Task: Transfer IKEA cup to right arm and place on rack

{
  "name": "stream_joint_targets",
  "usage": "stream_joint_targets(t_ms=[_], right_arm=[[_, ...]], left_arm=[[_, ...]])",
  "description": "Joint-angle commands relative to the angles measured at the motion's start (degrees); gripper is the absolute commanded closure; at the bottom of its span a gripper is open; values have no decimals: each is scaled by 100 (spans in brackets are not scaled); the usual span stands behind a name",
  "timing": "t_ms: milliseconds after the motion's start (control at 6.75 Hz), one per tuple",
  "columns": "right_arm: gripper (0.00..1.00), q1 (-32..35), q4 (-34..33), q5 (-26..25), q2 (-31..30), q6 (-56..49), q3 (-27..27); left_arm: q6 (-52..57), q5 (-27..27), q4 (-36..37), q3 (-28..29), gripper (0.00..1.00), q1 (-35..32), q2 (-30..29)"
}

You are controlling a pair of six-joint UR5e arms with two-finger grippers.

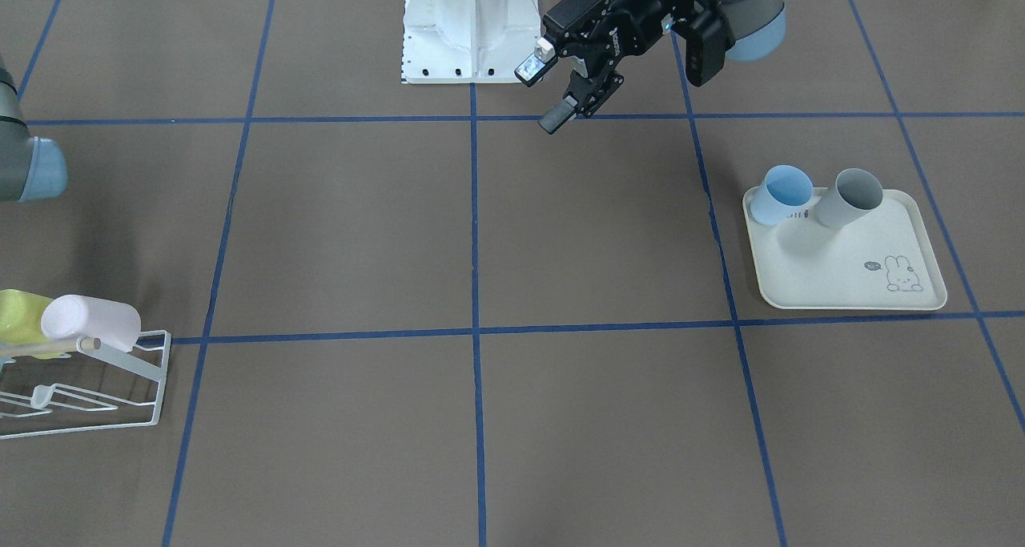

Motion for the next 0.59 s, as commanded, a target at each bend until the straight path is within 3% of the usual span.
stream_joint_targets(t_ms=[0,444], right_arm=[[100,-115,1,-91,-65,-2,-39],[100,-211,1,-169,-179,-2,-30]], left_arm=[[-8,0,-25,0,0,0,30],[-44,-9,-26,0,0,0,38]])
